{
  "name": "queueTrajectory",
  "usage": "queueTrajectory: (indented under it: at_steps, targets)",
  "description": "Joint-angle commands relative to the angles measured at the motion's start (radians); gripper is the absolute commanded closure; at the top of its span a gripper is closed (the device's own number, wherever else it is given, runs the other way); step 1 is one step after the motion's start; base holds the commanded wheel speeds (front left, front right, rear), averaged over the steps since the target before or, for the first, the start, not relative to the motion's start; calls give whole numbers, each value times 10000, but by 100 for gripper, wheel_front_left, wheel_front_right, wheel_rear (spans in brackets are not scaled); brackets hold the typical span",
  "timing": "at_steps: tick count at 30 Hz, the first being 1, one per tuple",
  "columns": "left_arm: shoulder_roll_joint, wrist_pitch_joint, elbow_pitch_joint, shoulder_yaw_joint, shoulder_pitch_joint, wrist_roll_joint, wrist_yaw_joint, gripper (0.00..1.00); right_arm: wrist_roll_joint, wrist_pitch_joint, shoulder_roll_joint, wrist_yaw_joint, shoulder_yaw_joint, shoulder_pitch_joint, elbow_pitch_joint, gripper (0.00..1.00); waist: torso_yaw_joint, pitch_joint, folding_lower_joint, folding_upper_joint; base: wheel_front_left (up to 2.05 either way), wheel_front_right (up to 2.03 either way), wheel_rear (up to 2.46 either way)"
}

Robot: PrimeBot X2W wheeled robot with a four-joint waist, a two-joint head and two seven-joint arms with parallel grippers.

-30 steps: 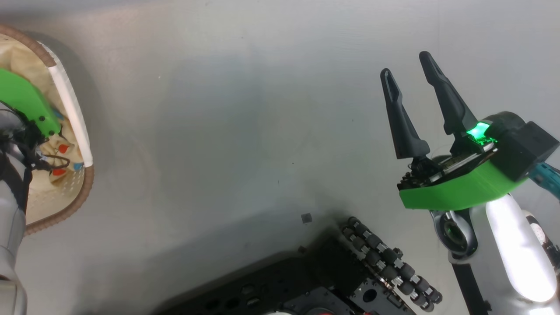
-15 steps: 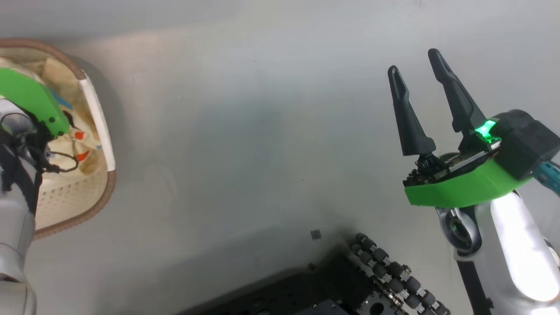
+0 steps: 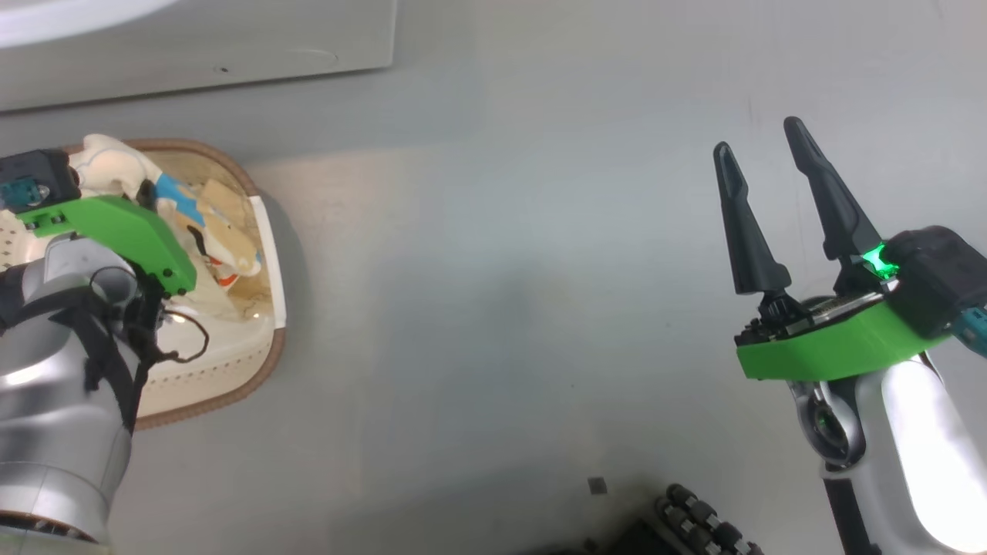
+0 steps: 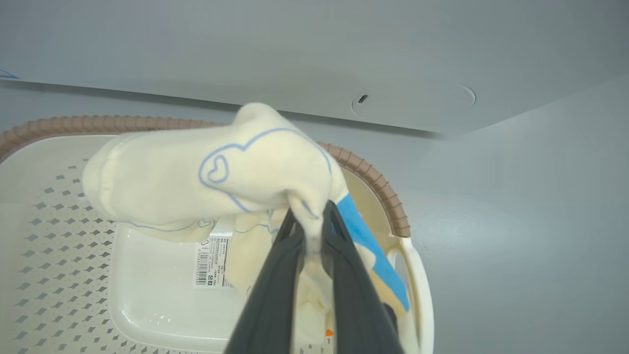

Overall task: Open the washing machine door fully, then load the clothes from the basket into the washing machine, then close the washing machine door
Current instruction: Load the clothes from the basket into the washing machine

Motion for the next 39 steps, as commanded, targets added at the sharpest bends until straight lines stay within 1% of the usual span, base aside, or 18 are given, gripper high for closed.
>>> queueTrajectory:
  at_steps: [1,5,10,11,15,18,22,28,33,39]
  targets:
    - [315,-254,-219,163,172,-56,-53,100,-76,-95,-105,-29,81,282,-250,0,401,-563,1,-1,0,0,0]
    - [175,-1079,-389,93,556,-99,-268,100,-68,-95,-223,-29,-60,483,-203,0,701,-1200,1,-1,0,0,0]
    - [31,-1884,-829,106,1112,-306,-405,100,-28,-95,-357,-29,-164,735,-137,0,1025,-2019,1,-1,0,0,0]
    - [54,-2068,-1130,77,1366,-323,-425,100,-5,-95,-405,-29,-209,848,-95,0,1142,-2328,1,-1,0,0,0]
    - [177,-2212,-2040,84,1906,-212,-438,100,46,-94,-455,-29,-252,1048,-34,0,1334,-2895,1,-1,0,0,0]
    - [391,-2222,-3273,445,2478,66,-427,100,72,-84,-466,-29,-289,1207,-5,0,1446,-3252,1,-1,0,0,0]
    - [522,-2224,-5026,1102,3509,631,-234,100,107,-55,-498,-29,-353,1410,3,0,1584,-3691,1,-1,0,0,0]
    - [247,-2226,-7255,2197,5127,1301,-198,100,163,4,-533,-29,-510,1775,33,0,1833,-4349,1,-1,0,0,0]
    - [32,-2226,-8380,2763,6279,2050,-169,100,212,49,-537,-29,-534,2026,70,0,1995,-4944,1,-1,0,0,0]
    - [-258,-2227,-9146,3226,7409,2645,-198,100,270,85,-528,-29,-548,2338,121,0,2138,-5619,1,-1,0,0,0]
